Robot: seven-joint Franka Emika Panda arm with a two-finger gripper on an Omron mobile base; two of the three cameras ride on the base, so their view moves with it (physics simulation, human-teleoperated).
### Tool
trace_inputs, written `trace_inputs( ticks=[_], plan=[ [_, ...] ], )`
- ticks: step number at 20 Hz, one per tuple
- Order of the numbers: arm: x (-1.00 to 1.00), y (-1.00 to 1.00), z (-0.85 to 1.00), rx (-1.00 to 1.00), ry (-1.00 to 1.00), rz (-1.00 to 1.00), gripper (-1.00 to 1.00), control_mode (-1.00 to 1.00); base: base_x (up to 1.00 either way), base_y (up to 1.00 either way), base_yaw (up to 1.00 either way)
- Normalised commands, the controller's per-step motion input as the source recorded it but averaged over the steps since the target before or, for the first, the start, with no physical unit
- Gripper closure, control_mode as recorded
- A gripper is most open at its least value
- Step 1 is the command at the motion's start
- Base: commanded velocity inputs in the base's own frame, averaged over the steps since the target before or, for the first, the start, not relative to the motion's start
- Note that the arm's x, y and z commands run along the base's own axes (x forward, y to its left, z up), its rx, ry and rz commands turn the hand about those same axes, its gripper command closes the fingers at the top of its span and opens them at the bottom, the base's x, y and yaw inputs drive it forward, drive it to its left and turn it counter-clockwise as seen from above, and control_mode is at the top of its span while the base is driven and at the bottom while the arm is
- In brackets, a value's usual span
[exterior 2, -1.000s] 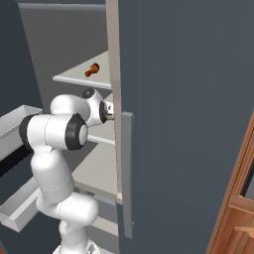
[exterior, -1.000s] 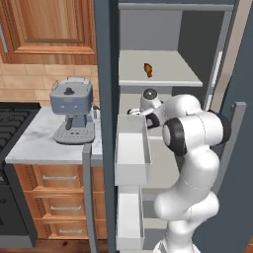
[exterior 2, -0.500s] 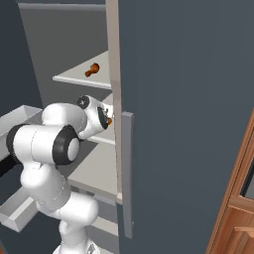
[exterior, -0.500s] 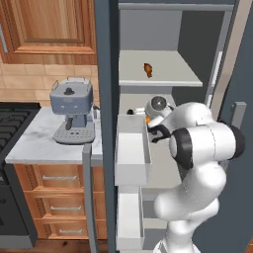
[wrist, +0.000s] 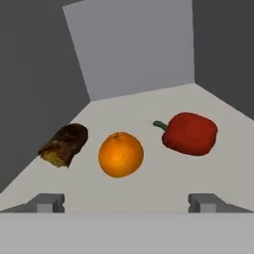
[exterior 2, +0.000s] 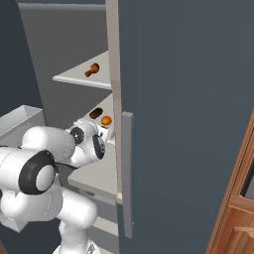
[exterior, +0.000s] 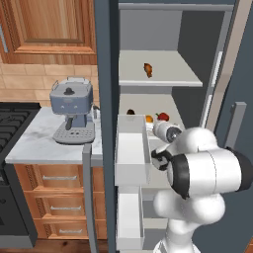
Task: Take the chicken drumstick and tangerine from the highest rack and move them to the second highest rack where the sweet potato and bell pepper are located, to maximize freezer space. Close the freezer door after rearranging.
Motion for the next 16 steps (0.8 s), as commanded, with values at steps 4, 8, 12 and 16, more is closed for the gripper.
trace_inputs(
  ticks=[4,8,12,16],
  plan=[
    [-0.66,0.0,0.74,0.3,0.12,0.05,-1.0,-1.0,0.0,0.0,0.0],
    [-0.47,0.0,0.99,0.32,0.28,0.02,-1.0,-1.0,0.0,0.0,0.0],
    [-0.25,0.0,1.0,0.24,0.45,0.0,-1.0,-1.0,0.0,0.0,0.0],
    [-0.26,0.0,0.96,0.0,0.6,0.0,-1.0,-1.0,0.0,0.0,0.0]
  ],
)
